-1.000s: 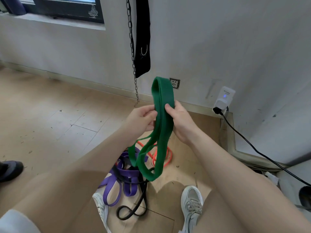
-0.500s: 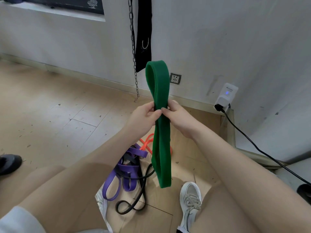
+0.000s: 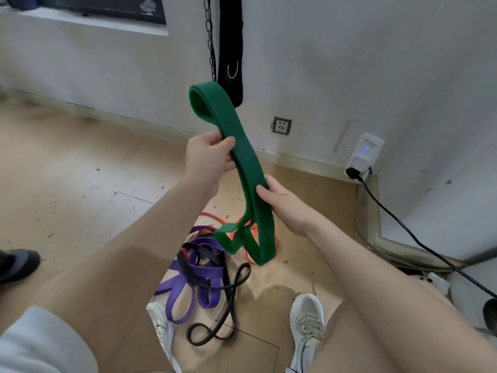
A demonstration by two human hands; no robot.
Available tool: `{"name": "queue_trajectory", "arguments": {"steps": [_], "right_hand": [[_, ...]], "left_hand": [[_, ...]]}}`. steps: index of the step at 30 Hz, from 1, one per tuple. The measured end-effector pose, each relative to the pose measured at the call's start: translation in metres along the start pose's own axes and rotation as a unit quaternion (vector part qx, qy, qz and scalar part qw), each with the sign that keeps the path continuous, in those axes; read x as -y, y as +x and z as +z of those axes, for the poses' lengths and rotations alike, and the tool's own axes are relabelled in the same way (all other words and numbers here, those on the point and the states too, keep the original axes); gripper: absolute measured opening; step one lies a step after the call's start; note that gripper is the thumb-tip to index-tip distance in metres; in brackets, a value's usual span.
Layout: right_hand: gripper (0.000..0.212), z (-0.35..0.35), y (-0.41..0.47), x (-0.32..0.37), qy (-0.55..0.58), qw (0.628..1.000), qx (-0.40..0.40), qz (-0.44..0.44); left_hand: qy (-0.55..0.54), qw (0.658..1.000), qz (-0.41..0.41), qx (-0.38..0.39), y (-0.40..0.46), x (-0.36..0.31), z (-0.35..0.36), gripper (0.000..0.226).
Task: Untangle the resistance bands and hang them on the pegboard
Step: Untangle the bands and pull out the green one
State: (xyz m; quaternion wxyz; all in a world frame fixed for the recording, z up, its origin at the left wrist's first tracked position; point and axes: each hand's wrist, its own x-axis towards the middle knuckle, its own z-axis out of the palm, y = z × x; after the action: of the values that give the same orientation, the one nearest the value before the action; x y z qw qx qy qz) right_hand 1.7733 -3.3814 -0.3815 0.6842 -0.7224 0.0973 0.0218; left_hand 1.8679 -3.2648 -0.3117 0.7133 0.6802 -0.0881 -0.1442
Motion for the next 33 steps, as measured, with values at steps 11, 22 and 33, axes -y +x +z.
{"name": "queue_trajectory", "arguments": {"steps": [11,22,33], "right_hand": [[0.019,0.002,0.003,0.003,-0.136,0.989,0.05,0.035],[0.045,0.009,0.012,-0.025,-0.146,0.981,0.078,0.101],[0.025,-0.037,0.011,-0.008,-0.333,0.942,-0.021,-0.035]], "left_hand": [[-0.09,0.995,-0.038,0.027,-0.003,0.034,0.005,0.022],[-0.05,0.998,-0.048,0.007,0.002,0.061,0.001,0.038],[-0.245,0.957,-0.154,-0.023,0.024,0.079,0.009,0.072]]}}
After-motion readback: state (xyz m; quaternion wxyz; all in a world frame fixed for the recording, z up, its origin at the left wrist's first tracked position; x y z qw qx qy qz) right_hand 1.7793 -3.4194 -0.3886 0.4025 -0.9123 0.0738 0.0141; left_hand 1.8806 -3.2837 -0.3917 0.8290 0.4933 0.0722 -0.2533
